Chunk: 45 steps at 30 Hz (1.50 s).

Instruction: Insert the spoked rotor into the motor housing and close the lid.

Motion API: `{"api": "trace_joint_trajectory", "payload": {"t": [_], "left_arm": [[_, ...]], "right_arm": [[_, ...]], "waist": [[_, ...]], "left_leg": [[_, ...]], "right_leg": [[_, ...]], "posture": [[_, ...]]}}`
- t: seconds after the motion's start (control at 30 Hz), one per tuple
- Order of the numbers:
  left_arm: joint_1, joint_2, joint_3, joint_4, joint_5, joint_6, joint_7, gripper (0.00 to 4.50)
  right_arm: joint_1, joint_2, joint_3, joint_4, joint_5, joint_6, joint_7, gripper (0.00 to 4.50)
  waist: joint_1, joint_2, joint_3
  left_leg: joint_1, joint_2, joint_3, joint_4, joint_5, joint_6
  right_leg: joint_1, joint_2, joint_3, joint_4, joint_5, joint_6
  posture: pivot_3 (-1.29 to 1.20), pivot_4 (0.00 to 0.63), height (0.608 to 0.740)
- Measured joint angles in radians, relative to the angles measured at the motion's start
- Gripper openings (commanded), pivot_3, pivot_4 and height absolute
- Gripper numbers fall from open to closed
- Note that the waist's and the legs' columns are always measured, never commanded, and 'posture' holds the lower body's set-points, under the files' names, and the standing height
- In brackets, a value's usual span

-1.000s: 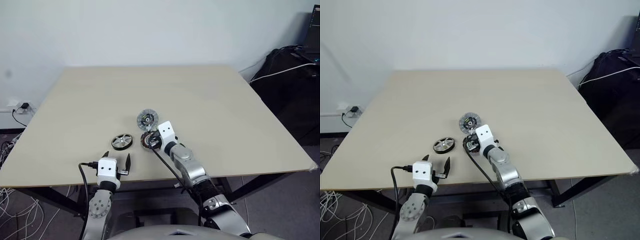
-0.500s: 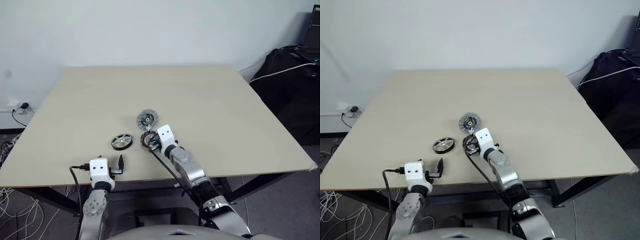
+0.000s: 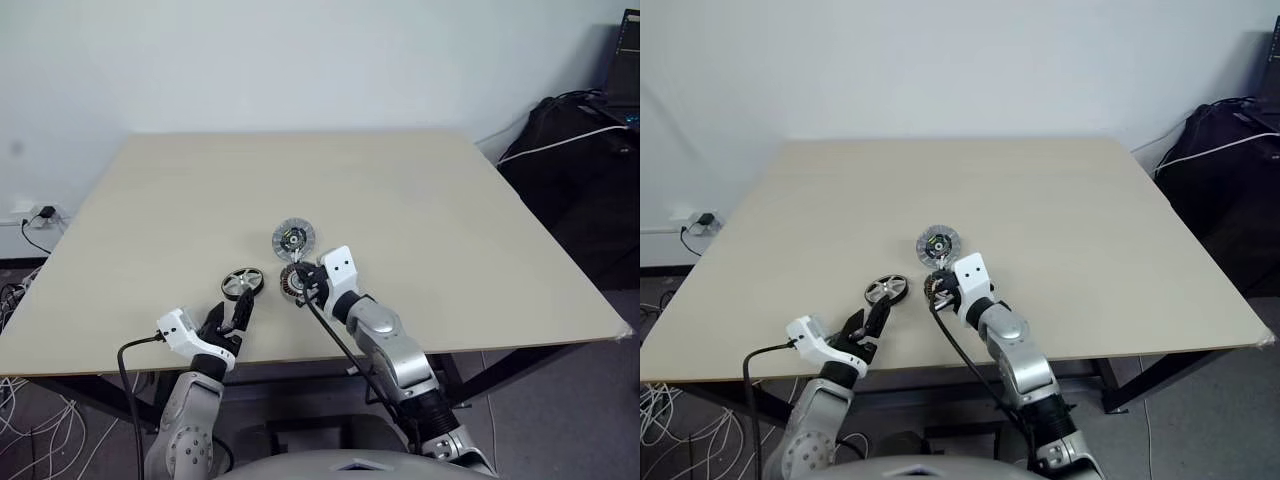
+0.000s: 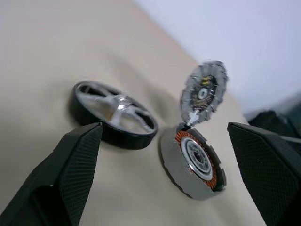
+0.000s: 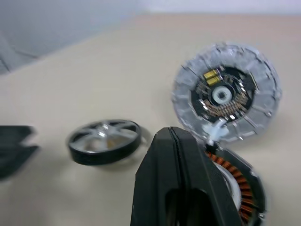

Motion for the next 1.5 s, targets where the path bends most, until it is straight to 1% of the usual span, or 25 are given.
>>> {"api": "trace_joint_trajectory", "payload": {"t": [0.2,0.33,0.5,0.63,0.77,1.1,1.43,1.5], "left_arm": [[-0.045,0.005,0.046,0.021,-0.121,0.099,0.036,4.50],[-0.065,0.006,0.066,0.055,-0.191,0.140,0.041,4.50],[-0.086,0.007,0.101,0.096,-0.272,0.166,0.058,4.50],[-0.094,0.006,0.110,0.117,-0.299,0.179,0.058,4.50],[-0.114,0.006,0.105,0.129,-0.314,0.207,0.055,4.50],[-0.188,-0.001,0.102,0.193,-0.336,0.225,0.035,4.50],[-0.241,-0.007,0.160,0.279,-0.346,0.209,0.044,4.50],[-0.247,-0.008,0.165,0.287,-0.346,0.208,0.057,4.12]], "right_arm": [[0.060,-0.086,0.019,-0.109,0.045,0.024,0.081,0.02],[0.102,-0.131,0.018,-0.135,0.049,0.044,0.082,0.02],[0.131,-0.157,0.013,-0.170,0.059,0.060,0.079,0.02],[0.146,-0.191,0.014,-0.190,0.065,0.080,0.088,0.02],[0.167,-0.241,0.035,-0.215,0.078,0.092,0.129,0.02],[0.168,-0.243,0.052,-0.216,0.081,0.109,0.139,0.02],[0.176,-0.243,0.054,-0.220,0.080,0.109,0.121,0.02],[0.176,-0.243,0.054,-0.221,0.080,0.109,0.120,0.00]], "waist": [[0.005,-0.003,-0.001],[0.003,-0.004,-0.001],[0.005,-0.005,-0.001],[0.006,-0.006,-0.001],[0.006,-0.007,-0.001],[0.006,-0.009,0.000],[0.007,-0.010,0.000],[0.007,-0.010,0.000]], "left_leg": [[0.000,-0.005,-0.001,0.000,0.000,0.000],[0.000,-0.005,-0.001,0.000,0.000,0.000],[0.000,-0.005,-0.002,0.000,0.001,-0.001],[0.000,-0.006,-0.002,0.000,0.001,-0.001],[0.000,-0.006,-0.003,0.000,0.001,-0.001],[0.000,-0.006,-0.003,0.000,0.001,-0.001],[0.001,-0.006,-0.003,0.000,0.001,-0.001],[0.001,-0.006,-0.003,0.000,0.001,-0.001]], "right_leg": [[0.002,-0.001,0.000,-0.002,0.000,0.000],[0.001,0.000,0.000,-0.001,0.000,0.000],[0.002,0.000,0.000,-0.001,0.000,0.000],[0.002,-0.001,0.000,-0.002,0.000,0.000],[0.002,-0.001,0.000,-0.002,0.000,0.000],[0.003,0.000,0.000,-0.002,0.000,0.000],[0.003,0.000,-0.001,-0.003,0.000,0.000],[0.004,0.000,-0.001,-0.003,0.000,0.000]], "posture": [[0.00,0.000,0.740],[0.00,0.000,0.740],[0.00,0.000,0.740],[0.00,0.000,0.740],[0.00,0.000,0.740],[0.00,0.000,0.740],[0.00,0.000,0.740],[0.00,0.000,0.740]]}}
